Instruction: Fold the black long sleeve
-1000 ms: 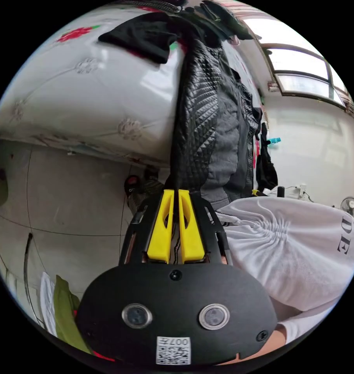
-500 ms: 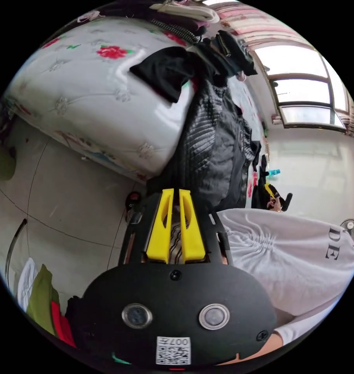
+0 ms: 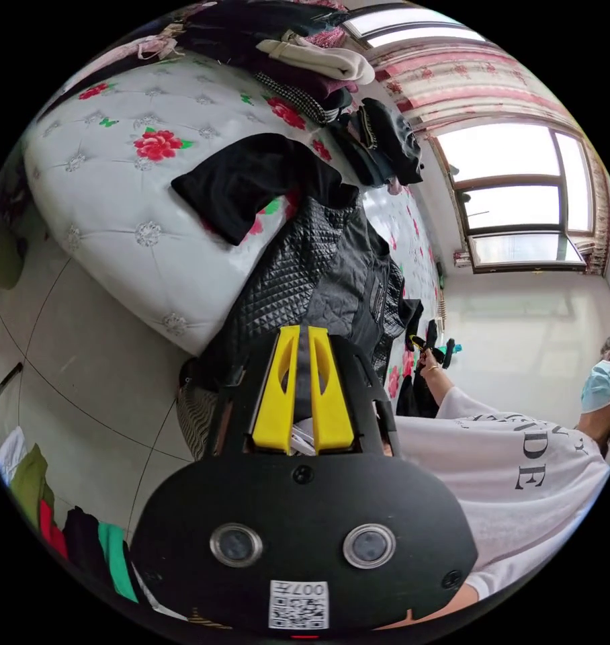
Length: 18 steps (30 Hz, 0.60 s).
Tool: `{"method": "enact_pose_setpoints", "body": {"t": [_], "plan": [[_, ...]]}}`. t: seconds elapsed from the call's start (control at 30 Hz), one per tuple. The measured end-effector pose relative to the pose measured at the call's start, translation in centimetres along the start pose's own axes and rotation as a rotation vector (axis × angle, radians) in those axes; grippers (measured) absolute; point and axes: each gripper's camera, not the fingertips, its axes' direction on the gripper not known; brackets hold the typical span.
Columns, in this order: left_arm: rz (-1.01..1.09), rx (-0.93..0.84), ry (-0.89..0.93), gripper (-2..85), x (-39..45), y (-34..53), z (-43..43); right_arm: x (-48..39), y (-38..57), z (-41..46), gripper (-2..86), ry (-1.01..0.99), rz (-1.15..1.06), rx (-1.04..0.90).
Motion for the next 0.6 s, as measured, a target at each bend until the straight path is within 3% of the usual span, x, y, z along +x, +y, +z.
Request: {"method": "enact_pose_setpoints", "body": {"t": [0.07,0.27,0.33,0.4,0.47,0.6], "plan": [[0.017,-0.009,-0.013,0.6,0.8,-1.0,0.3,1.0,-0.6,-1.0,1.1,0.010,-0.023,-0.047],[0.149,-0.059,-0.102,1.3,4.2,-7.1,2.2,10.2,2.7,-11.7,0.7,0.408,0.111,0.019],[0.215,-0.084,-0.128,1.8,5.6,-9.6,3.3,14.8,5.0,-14.2,1.8,0.322,0.244,-0.054],[0.308,-0.120,-0.167,3.1,7.5,-13.3,5.3,14.9,6.9,-16.0,2.6,0.270,0.275,0.029],[0.367,-0.141,-0.195,4.5,9.0,-16.3,6.9,12.6,8.0,-17.2,3.1,0.283,0.245,0.125],[0.491,-0.103,-0.313,6.4,12.3,-22.5,9.6,2.1,6.8,-15.3,4.1,0.034,-0.014,0.260]]}}
